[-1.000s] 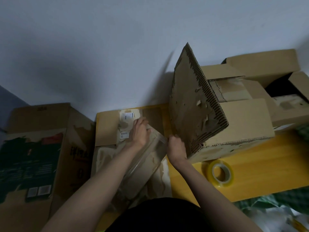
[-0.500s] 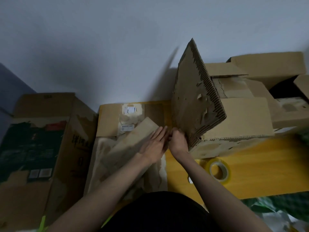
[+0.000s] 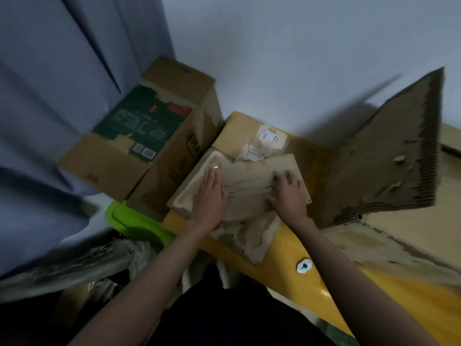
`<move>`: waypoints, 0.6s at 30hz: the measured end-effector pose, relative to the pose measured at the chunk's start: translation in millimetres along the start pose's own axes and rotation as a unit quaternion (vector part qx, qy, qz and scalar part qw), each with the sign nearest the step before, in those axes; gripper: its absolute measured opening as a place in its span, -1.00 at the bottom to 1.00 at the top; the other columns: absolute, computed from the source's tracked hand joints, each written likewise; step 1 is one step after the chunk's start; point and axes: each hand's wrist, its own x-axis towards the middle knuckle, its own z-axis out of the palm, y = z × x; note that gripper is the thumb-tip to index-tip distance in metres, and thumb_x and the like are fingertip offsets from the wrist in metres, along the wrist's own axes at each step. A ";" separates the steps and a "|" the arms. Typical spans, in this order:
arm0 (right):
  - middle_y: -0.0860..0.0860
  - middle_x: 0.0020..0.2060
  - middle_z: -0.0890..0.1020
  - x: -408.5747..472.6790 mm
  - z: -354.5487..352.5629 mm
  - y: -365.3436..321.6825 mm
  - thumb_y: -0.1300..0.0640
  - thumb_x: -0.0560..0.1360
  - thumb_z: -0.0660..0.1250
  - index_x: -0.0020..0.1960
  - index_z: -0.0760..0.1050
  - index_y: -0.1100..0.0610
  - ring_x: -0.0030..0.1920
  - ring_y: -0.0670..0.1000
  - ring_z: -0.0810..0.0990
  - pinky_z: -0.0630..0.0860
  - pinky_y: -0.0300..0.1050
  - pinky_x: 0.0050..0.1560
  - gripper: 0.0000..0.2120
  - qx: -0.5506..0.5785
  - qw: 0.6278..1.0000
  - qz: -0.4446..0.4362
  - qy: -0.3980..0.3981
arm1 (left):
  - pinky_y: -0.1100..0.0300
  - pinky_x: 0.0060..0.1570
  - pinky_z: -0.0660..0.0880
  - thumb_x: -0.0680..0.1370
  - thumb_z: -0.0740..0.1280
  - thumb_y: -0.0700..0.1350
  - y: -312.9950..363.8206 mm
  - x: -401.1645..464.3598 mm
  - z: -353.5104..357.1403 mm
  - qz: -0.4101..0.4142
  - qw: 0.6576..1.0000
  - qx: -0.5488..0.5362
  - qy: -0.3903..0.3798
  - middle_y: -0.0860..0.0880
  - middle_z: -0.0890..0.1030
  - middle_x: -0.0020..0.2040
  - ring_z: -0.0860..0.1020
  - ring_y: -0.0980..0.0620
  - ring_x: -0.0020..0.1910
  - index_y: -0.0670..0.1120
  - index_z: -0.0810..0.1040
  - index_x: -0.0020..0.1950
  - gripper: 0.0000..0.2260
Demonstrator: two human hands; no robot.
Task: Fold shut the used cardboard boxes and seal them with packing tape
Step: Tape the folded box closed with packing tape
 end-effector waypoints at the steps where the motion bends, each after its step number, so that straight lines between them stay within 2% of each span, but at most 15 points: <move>1: 0.18 0.58 0.13 1.7 -3.0 3.7 -0.06 0.49 0.48 0.57 0.18 0.03 0.55 0.27 0.11 0.16 0.23 0.52 -0.23 0.009 1.000 0.016 -0.005 | 0.03 0.60 -0.04 0.73 0.00 -0.01 -1.9 -2.1 0.7 0.002 1.000 -0.010 -0.022 -0.07 -0.19 0.65 -0.17 0.01 0.62 -0.14 -0.17 0.64 -0.45; 3: 0.18 0.61 0.04 3.4 -7.9 11.1 -0.09 0.48 0.50 0.59 0.13 0.01 0.56 0.31 0.07 0.14 0.29 0.52 -0.17 0.032 0.998 0.047 -0.024 | 0.06 0.59 -0.02 0.74 -0.02 -0.01 0.2 -1.1 2.1 -0.006 0.998 -0.035 -0.043 -0.05 -0.19 0.65 -0.16 0.03 0.62 -0.12 -0.17 0.64 -0.46; 5: 0.19 0.62 -0.01 1.9 -8.5 17.0 -0.10 0.47 0.50 0.60 0.09 0.02 0.57 0.33 0.06 0.15 0.32 0.51 -0.14 0.048 0.997 0.049 -0.038 | -0.01 0.57 0.08 0.74 0.00 -0.03 3.0 6.2 0.8 -0.024 0.998 -0.049 -0.024 -0.04 -0.08 0.66 -0.08 0.00 0.62 -0.10 -0.09 0.65 -0.48; 7: 0.20 0.62 -0.01 0.2 -7.0 20.3 -0.10 0.48 0.50 0.59 0.09 0.03 0.55 0.35 0.10 0.19 0.34 0.49 -0.14 0.046 0.998 0.037 -0.038 | -0.02 0.50 0.23 0.72 0.05 -0.10 2.9 18.6 -1.7 -0.014 0.999 -0.033 0.018 -0.08 0.18 0.60 0.11 -0.08 0.56 -0.13 0.15 0.61 -0.56; 9: 0.19 0.62 -0.01 1.0 -5.4 22.2 -0.15 0.49 0.47 0.59 0.10 0.03 0.54 0.36 0.11 0.23 0.35 0.47 -0.16 0.042 0.998 0.035 -0.044 | 0.02 0.35 0.35 0.70 0.07 -0.17 1.3 32.2 -9.5 -0.001 0.999 -0.029 0.043 -0.10 0.44 0.43 0.29 -0.11 0.40 -0.15 0.43 0.45 -0.66; 11: 0.18 0.61 0.02 5.6 -5.4 23.9 -0.29 0.53 0.32 0.57 0.14 0.02 0.52 0.37 0.14 0.25 0.34 0.46 -0.23 0.044 0.997 0.041 -0.055 | 0.08 0.24 0.40 0.67 0.15 -0.23 -2.6 42.5 -17.6 -0.020 0.996 -0.074 0.049 -0.10 0.57 0.31 0.41 -0.11 0.29 -0.13 0.58 0.32 -0.70; 13: 0.17 0.56 0.15 10.1 -8.9 24.7 -0.37 0.55 0.11 0.53 0.23 0.02 0.46 0.38 0.26 0.31 0.29 0.41 -0.31 0.057 0.996 0.042 -0.054 | 0.11 0.31 0.44 0.63 0.28 -0.26 -8.3 44.9 -22.3 -0.074 0.981 -0.171 0.048 -0.07 0.60 0.30 0.50 -0.07 0.31 -0.11 0.59 0.33 -0.71; 14: 0.17 0.55 0.19 12.2 -10.2 26.1 -0.30 0.59 0.09 0.52 0.26 0.01 0.43 0.39 0.30 0.33 0.27 0.39 -0.39 0.060 0.996 0.040 -0.050 | 0.08 0.34 0.45 0.62 0.32 -0.25 -10.6 42.2 -21.5 -0.101 0.969 -0.220 0.049 -0.07 0.60 0.32 0.53 -0.05 0.31 -0.10 0.57 0.35 -0.70; 16: 0.13 0.59 0.15 14.0 -10.5 31.1 -0.05 0.65 0.18 0.57 0.22 -0.02 0.44 0.37 0.29 0.34 0.25 0.37 -0.49 0.045 0.997 0.037 -0.041 | 0.07 0.35 0.46 0.62 0.34 -0.21 -9.5 29.2 -13.2 -0.132 0.950 -0.275 0.067 -0.07 0.55 0.38 0.53 -0.04 0.33 -0.08 0.50 0.43 -0.63; 18: 0.08 0.63 0.06 10.5 -9.2 33.4 0.09 0.64 0.26 0.61 0.14 -0.05 0.47 0.35 0.23 0.36 0.26 0.37 -0.42 0.025 0.998 0.043 -0.037 | 0.15 0.39 0.35 0.67 0.27 -0.16 -2.4 11.2 1.2 -0.129 0.950 -0.269 0.094 -0.04 0.42 0.50 0.44 -0.03 0.41 -0.05 0.32 0.56 -0.56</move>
